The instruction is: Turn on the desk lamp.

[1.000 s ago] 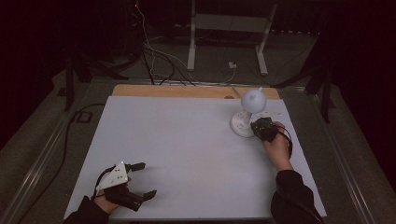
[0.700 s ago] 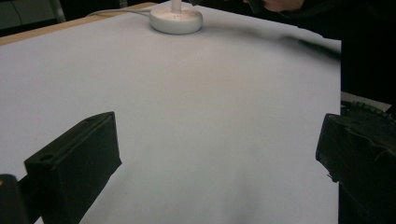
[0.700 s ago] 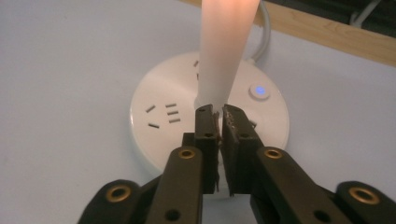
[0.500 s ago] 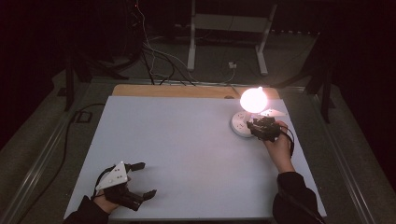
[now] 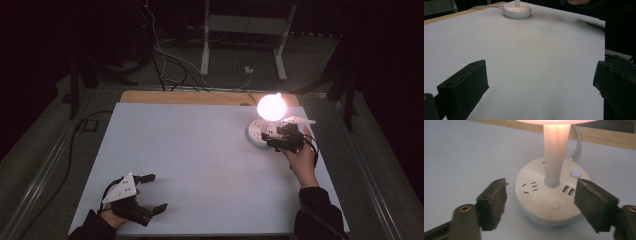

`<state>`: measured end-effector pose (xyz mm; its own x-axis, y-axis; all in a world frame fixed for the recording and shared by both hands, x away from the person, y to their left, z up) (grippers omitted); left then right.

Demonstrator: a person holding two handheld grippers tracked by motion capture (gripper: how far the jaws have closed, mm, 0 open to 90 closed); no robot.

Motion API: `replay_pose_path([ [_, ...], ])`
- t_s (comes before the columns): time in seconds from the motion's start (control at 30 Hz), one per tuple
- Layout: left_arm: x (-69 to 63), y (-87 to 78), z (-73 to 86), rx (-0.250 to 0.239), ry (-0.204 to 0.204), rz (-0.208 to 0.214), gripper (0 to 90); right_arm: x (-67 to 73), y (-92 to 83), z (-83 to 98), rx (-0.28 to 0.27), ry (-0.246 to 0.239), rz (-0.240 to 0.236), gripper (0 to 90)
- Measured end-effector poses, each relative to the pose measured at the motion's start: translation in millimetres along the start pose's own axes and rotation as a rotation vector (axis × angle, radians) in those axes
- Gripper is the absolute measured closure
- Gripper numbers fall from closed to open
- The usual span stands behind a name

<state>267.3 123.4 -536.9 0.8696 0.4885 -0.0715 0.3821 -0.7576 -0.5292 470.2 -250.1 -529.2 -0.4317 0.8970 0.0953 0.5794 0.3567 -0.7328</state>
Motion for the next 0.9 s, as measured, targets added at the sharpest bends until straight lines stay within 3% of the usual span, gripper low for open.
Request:
replay_pose_path([
  [0.13, 1.0, -0.6, -0.7, -0.005, -0.002, -0.002, 0.3, 4.9, -4.2, 2.8, -0.001, -0.029, -0.049, 1.5],
  [0.17, 0.9, -0.8, -0.7, -0.006, -0.002, -0.002, 0.3, 9.3, -7.9, 5.3, 0.000, -0.049, -0.087, 0.0],
  [0.9, 0.0, -2.4, -1.5, -0.011, 0.001, 0.001, 0.3, 30.4, -45.8, 44.5, -0.015, -0.106, -0.113, 0.0],
])
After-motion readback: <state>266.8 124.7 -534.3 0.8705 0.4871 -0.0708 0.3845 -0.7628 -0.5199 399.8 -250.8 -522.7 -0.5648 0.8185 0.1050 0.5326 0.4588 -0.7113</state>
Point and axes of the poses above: each handheld gripper's, and its own axes: y roughly forward along the jaws, z roughly out of its underside, x roughly to its left, the point moved 10 cm from there along y, roughly forward along the jaws, and after that the axes turned 10 degrees about x, right-handed, at the moved point
